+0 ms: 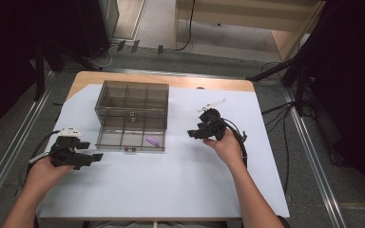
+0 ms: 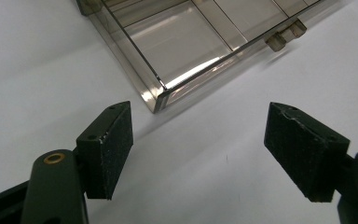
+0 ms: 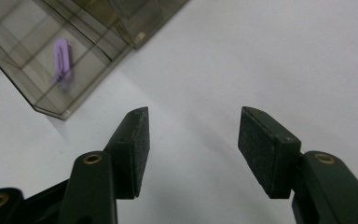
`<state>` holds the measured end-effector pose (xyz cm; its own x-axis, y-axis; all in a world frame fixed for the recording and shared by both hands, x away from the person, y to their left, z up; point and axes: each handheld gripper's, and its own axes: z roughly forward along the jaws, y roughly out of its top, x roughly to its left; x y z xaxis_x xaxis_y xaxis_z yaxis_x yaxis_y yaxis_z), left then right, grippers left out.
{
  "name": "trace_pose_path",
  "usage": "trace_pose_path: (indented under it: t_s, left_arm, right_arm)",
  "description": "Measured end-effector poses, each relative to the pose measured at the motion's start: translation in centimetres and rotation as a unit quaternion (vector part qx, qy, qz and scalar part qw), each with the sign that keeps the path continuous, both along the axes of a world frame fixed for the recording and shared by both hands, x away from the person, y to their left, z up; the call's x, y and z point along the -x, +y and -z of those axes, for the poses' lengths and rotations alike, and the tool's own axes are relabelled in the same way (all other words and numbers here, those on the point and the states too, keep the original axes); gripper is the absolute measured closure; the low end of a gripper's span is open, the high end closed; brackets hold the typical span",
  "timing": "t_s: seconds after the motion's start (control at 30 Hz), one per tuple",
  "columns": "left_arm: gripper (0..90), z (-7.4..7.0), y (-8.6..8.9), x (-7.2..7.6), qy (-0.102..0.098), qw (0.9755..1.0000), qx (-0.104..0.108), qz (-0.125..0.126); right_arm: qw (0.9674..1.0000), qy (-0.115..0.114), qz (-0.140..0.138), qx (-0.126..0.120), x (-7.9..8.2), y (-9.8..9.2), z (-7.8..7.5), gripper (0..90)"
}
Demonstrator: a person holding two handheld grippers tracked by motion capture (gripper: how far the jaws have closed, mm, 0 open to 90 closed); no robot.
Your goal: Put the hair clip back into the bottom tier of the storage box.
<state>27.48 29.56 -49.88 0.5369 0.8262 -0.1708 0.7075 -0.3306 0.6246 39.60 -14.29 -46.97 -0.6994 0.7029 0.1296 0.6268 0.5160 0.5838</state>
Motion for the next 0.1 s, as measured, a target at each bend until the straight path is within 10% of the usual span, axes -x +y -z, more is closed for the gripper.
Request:
trace_pose_path:
  t_s: [0.1]
  left_arm:
    - [24.5,0.00,0.01,0.00,0.000,1.0000,0.000,-0.001]
  right_arm:
    - [0.9993,0.015,0.014,0.030,-0.50,-0.05,1.02,48.4]
